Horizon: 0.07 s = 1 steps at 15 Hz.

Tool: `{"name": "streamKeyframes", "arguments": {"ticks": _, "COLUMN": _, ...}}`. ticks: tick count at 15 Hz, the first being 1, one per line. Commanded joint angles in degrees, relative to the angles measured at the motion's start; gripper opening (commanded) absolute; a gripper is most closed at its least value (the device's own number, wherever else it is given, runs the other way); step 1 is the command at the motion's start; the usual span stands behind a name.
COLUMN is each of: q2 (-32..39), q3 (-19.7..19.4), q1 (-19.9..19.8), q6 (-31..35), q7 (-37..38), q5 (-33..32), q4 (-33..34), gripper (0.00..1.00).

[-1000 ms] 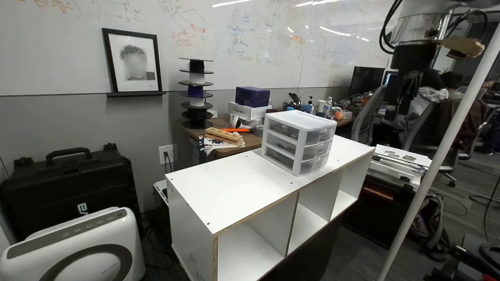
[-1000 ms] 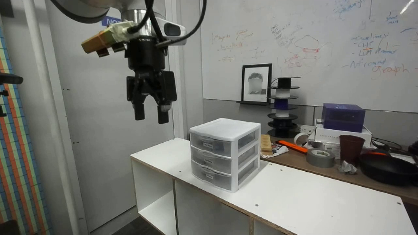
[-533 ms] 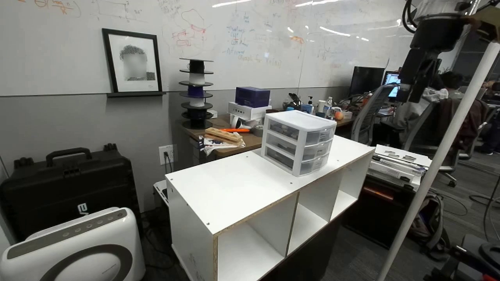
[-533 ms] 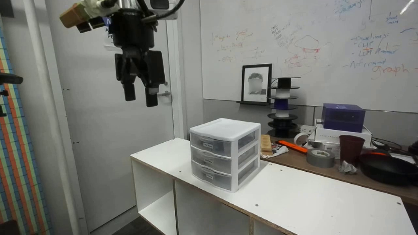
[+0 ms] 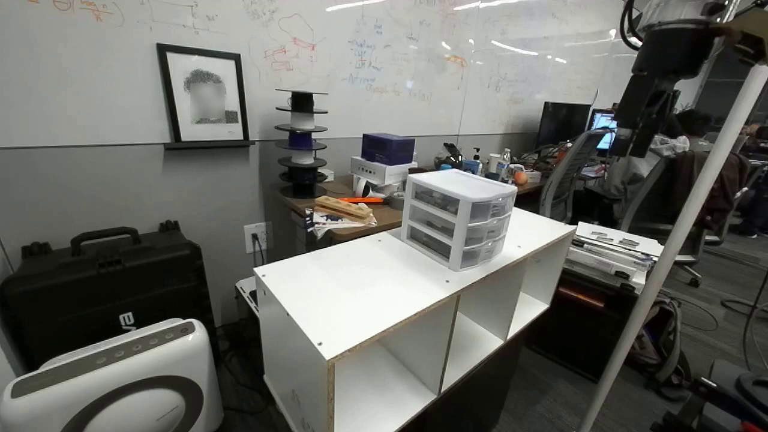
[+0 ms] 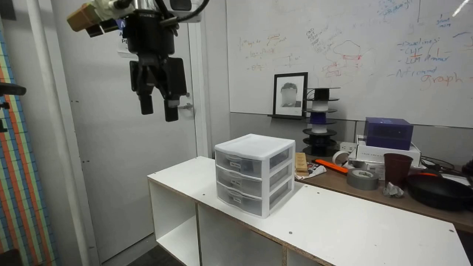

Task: Pick up the object on the table, put in the drawer then close the drawer.

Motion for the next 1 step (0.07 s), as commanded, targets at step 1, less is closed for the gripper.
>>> {"name": "streamKeyframes", "arguments": {"ticks": 1, "q2": 0.0, "q3": 0.2, "q1": -0.2, "q6": -0.1, "q7": -0.1, "q5": 0.1, "q4": 0.1, "gripper": 1.00}}
